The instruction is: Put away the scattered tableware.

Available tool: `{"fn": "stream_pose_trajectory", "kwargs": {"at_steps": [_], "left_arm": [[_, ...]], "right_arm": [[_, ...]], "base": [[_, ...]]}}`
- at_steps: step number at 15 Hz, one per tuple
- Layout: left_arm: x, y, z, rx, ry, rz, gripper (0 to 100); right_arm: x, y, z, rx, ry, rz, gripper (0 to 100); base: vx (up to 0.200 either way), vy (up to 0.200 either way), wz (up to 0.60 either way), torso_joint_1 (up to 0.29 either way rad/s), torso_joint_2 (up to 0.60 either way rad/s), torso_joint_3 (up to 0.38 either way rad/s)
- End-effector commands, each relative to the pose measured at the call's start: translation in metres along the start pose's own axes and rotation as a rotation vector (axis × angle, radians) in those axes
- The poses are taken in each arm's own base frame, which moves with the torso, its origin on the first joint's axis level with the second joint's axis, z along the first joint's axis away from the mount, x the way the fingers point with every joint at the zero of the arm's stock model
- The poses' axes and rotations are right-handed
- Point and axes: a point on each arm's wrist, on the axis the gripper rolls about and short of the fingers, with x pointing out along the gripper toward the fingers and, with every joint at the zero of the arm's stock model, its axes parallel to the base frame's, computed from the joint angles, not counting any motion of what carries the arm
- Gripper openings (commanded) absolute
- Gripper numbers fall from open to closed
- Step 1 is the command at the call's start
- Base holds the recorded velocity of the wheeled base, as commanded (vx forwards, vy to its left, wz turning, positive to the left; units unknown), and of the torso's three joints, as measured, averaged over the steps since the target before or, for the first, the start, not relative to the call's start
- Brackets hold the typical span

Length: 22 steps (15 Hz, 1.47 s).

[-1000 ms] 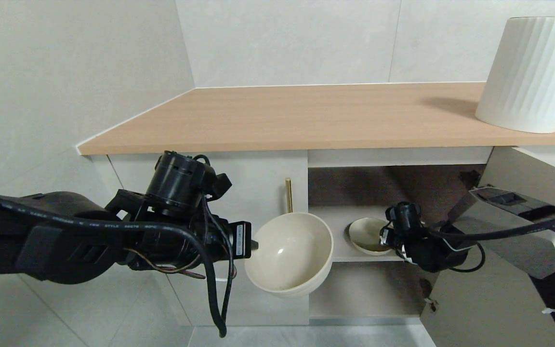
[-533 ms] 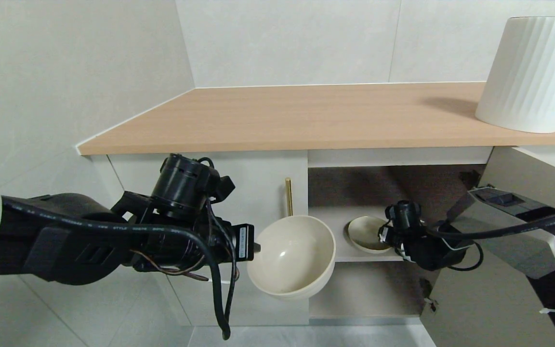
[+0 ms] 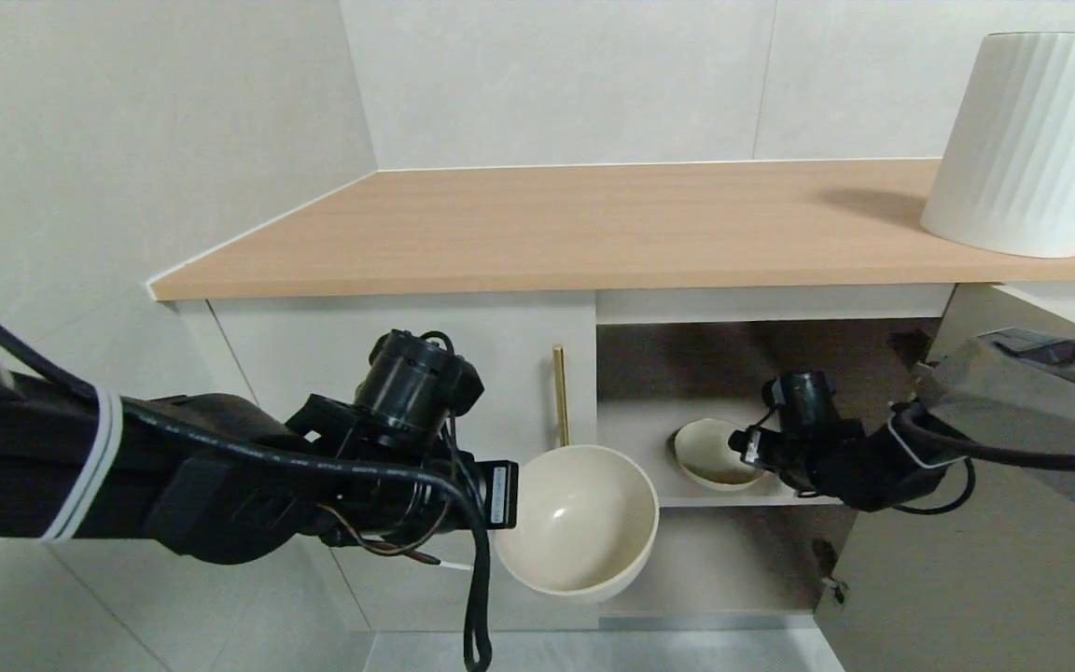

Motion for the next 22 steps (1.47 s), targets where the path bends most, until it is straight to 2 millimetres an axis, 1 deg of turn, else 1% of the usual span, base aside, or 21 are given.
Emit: {"fn": "stream_pose_trajectory", "kwargs": {"at_steps": [1, 2, 3, 4, 5, 6, 7, 8, 9, 10, 14, 15, 16, 17, 20, 21, 22], "left_arm": [[0.02, -0.005, -0.011, 0.03, 0.063, 0.012, 0], [0.023, -0.007, -0.014, 0.039, 0.07, 0.019, 0], [0.03, -0.009, -0.019, 0.052, 0.081, 0.043, 0], [0.035, -0.011, -0.023, 0.063, 0.09, 0.065, 0], [0.037, -0.014, -0.025, 0.071, 0.096, 0.067, 0], [0.038, -0.014, -0.026, 0.073, 0.099, 0.067, 0], [0.038, -0.014, -0.026, 0.073, 0.099, 0.067, 0], [0.036, -0.015, -0.027, 0.076, 0.098, 0.065, 0], [0.035, -0.015, -0.026, 0.076, 0.095, 0.064, 0], [0.033, -0.016, -0.025, 0.076, 0.09, 0.061, 0], [0.032, -0.016, -0.025, 0.077, 0.087, 0.059, 0], [0.032, -0.016, -0.025, 0.077, 0.087, 0.059, 0], [0.032, -0.016, -0.025, 0.077, 0.087, 0.059, 0], [0.032, -0.017, -0.026, 0.078, 0.088, 0.058, 0], [0.032, -0.016, -0.026, 0.078, 0.089, 0.059, 0], [0.033, -0.016, -0.026, 0.078, 0.091, 0.059, 0], [0.033, -0.016, -0.026, 0.078, 0.092, 0.06, 0]], "right_arm": [[-0.092, 0.014, 0.027, -0.031, 0.051, 0.174, 100], [-0.106, 0.016, 0.028, -0.041, 0.069, 0.204, 100], [-0.141, 0.023, 0.032, -0.065, 0.098, 0.285, 100], [-0.176, 0.029, 0.03, -0.105, 0.148, 0.361, 100], [-0.201, 0.033, 0.026, -0.145, 0.191, 0.416, 100], [-0.22, 0.038, 0.021, -0.178, 0.224, 0.457, 100], [-0.227, 0.039, 0.018, -0.194, 0.237, 0.47, 100], [-0.239, 0.047, 0.005, -0.247, 0.285, 0.49, 100], [-0.24, 0.05, -0.001, -0.266, 0.298, 0.491, 100], [-0.236, 0.053, -0.008, -0.283, 0.32, 0.486, 100], [-0.216, 0.064, -0.038, -0.361, 0.387, 0.423, 100], [-0.206, 0.067, -0.047, -0.379, 0.398, 0.385, 100], [-0.202, 0.069, -0.051, -0.387, 0.407, 0.374, 100], [-0.194, 0.071, -0.058, -0.396, 0.423, 0.356, 100], [-0.19, 0.073, -0.059, -0.384, 0.411, 0.362, 100], [-0.19, 0.073, -0.059, -0.38, 0.409, 0.364, 0], [-0.191, 0.074, -0.058, -0.379, 0.407, 0.365, 0]], "base": [[0.0, 0.0, 0.0, 0.0, 0.0, 0.0], [0.0, 0.0, 0.0, 0.0, 0.0, 0.0], [0.0, 0.0, 0.0, 0.0, 0.0, 0.0], [0.0, 0.0, 0.0, 0.0, 0.0, 0.0], [0.0, 0.0, 0.0, 0.0, 0.0, 0.0], [0.0, 0.0, 0.0, 0.0, 0.0, 0.0], [0.0, 0.0, 0.0, 0.0, 0.0, 0.0], [0.0, 0.0, 0.0, 0.0, 0.0, 0.0], [0.0, 0.0, 0.0, 0.0, 0.0, 0.0], [0.0, 0.0, 0.0, 0.0, 0.0, 0.0], [0.0, 0.0, 0.0, 0.0, 0.0, 0.0], [0.0, 0.0, 0.0, 0.0, 0.0, 0.0], [0.0, 0.0, 0.0, 0.0, 0.0, 0.0], [0.0, 0.0, 0.0, 0.0, 0.0, 0.0], [0.0, 0.0, 0.0, 0.0, 0.0, 0.0], [0.0, 0.0, 0.0, 0.0, 0.0, 0.0], [0.0, 0.0, 0.0, 0.0, 0.0, 0.0]]}}
